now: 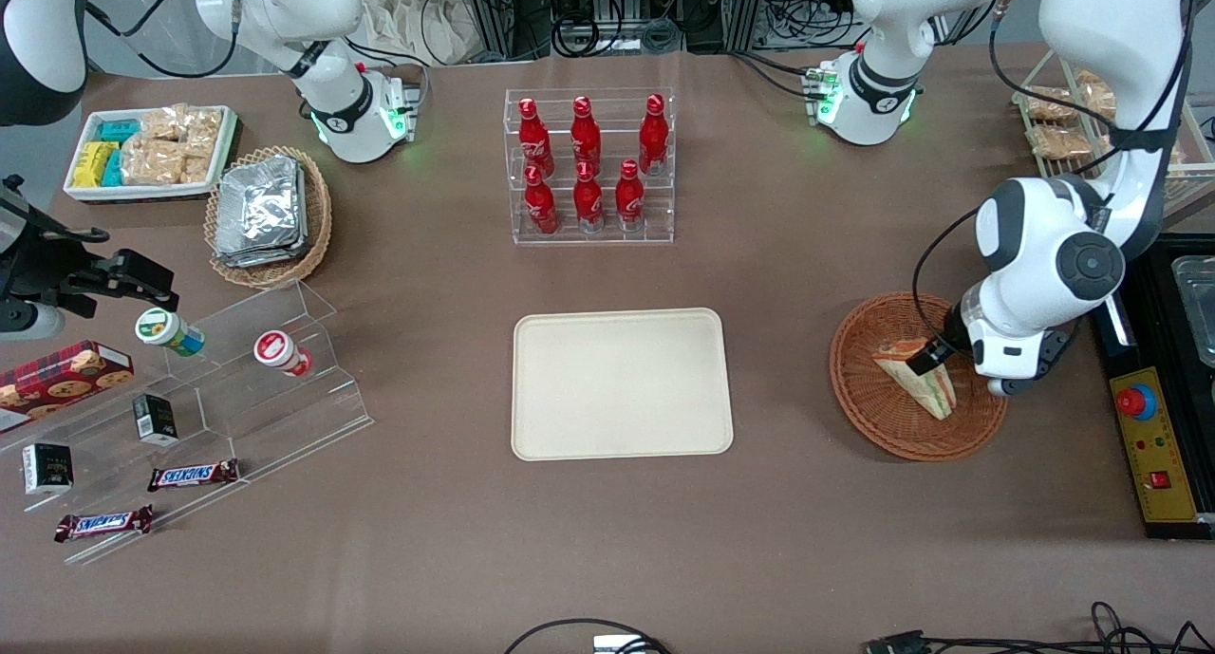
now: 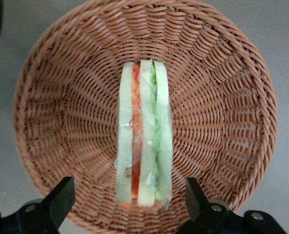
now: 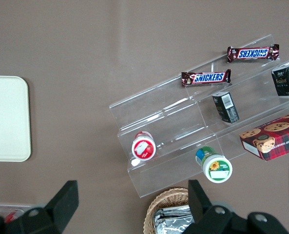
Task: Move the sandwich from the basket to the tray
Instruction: 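Close the left gripper on the sandwich's wrapped edge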
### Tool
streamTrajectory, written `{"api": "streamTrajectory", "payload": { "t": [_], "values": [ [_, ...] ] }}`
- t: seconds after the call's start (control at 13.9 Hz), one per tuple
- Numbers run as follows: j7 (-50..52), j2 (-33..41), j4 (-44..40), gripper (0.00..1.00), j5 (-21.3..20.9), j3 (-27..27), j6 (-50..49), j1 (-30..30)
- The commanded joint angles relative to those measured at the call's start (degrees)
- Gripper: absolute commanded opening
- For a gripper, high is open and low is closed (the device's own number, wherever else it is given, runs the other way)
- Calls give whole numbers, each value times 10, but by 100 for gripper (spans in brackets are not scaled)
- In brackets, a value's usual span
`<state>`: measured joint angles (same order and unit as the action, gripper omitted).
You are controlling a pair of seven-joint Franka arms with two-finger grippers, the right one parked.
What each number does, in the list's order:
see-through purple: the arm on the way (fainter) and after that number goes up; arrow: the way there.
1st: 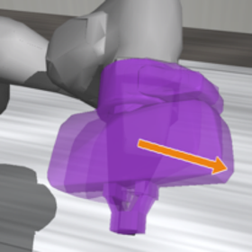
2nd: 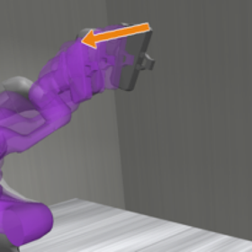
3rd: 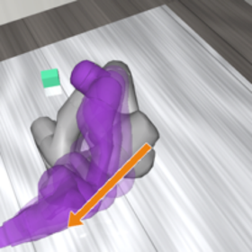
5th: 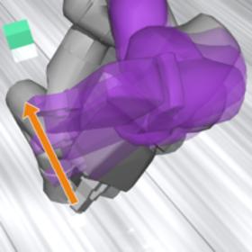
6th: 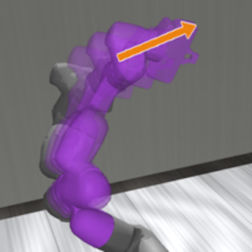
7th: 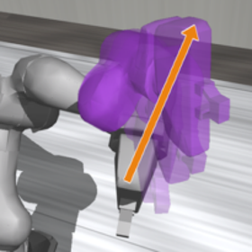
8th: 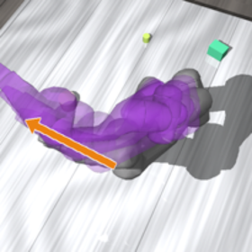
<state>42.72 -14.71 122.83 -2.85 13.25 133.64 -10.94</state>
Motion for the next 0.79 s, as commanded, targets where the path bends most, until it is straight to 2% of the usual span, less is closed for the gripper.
{"api": "streamTrajectory", "payload": {
  "t": [0.0, 0.14, 0.22, 0.29, 0.36, 0.72],
  "values": [
    [24, -27, 0, 100, 0, 1, 41, 0],
    [30, -42, -1, 100, 0, 1, 57, 0],
    [30, -50, -2, 82, 0, 1, 65, -1],
    [29, -51, -2, 31, -2, 1, 70, 0],
    [28, -51, -4, 0, -7, 1, 70, 0],
    [27, -45, -33, 0, -9, 2, 49, 1]
  ]
}}
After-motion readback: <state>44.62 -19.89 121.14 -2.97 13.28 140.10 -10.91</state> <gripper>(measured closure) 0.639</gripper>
